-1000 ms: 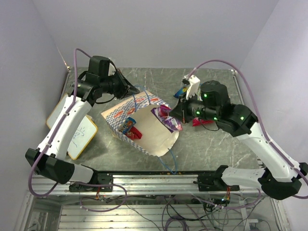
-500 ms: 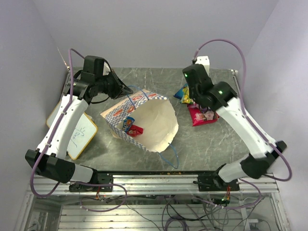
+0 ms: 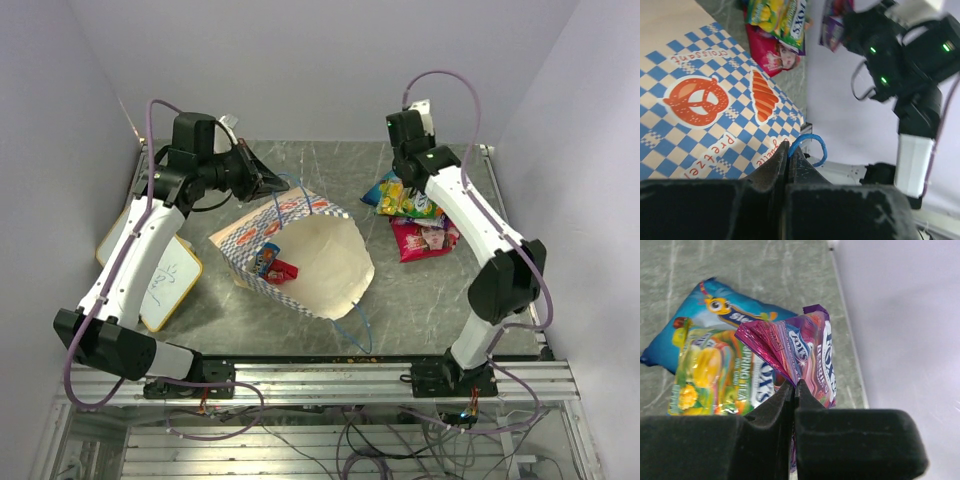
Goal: Take the snacks out of the paper bag
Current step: Place the snack at the center of the board.
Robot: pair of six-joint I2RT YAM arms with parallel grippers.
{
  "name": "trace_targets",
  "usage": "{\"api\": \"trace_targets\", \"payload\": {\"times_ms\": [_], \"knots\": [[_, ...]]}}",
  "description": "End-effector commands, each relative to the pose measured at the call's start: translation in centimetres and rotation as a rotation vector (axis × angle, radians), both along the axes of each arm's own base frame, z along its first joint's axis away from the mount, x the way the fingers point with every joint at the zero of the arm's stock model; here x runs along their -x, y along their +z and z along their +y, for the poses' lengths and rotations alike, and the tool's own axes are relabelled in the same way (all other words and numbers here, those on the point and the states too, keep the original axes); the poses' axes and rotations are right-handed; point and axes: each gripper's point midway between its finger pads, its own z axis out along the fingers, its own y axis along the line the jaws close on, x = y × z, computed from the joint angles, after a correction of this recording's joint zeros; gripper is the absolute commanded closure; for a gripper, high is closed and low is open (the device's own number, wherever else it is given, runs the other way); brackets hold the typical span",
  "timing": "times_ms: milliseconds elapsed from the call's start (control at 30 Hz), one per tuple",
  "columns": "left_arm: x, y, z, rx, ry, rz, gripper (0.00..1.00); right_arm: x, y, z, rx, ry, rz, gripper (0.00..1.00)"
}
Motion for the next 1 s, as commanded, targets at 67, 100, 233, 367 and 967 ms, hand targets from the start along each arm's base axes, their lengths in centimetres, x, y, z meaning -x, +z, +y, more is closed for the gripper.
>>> {"api": "trace_targets", "payload": {"times_ms": [67, 100, 233, 367, 967], "knots": [[2.7, 1.1, -2.6, 0.072, -0.177, -0.042, 0.93, -3.6, -5.5, 2.6, -0.033, 0.052, 0.042, 1.00], [3.4, 0.8, -3.2, 0.066, -0.197, -0.037, 0.93, -3.7, -6.6, 2.7, -0.031, 0.049, 0.057, 1.00], [6.4, -0.4, -4.8, 0.036, -0.237, -0.012, 0.93, -3.5, -10.5, 3.1, -0.041, 0.043, 0.125, 1.00], [7.8, -2.1, -4.1, 0.000, -0.233, 0.011, 0.93, -2.5, -13.5, 4.1, -0.120, 0.068, 0.176, 0.84], [9.2, -4.5, -3.4, -0.078, -0.256, 0.009, 0.93, 0.6, -6.7, 6.6, -0.289, 0.261, 0.122, 0.13]]}}
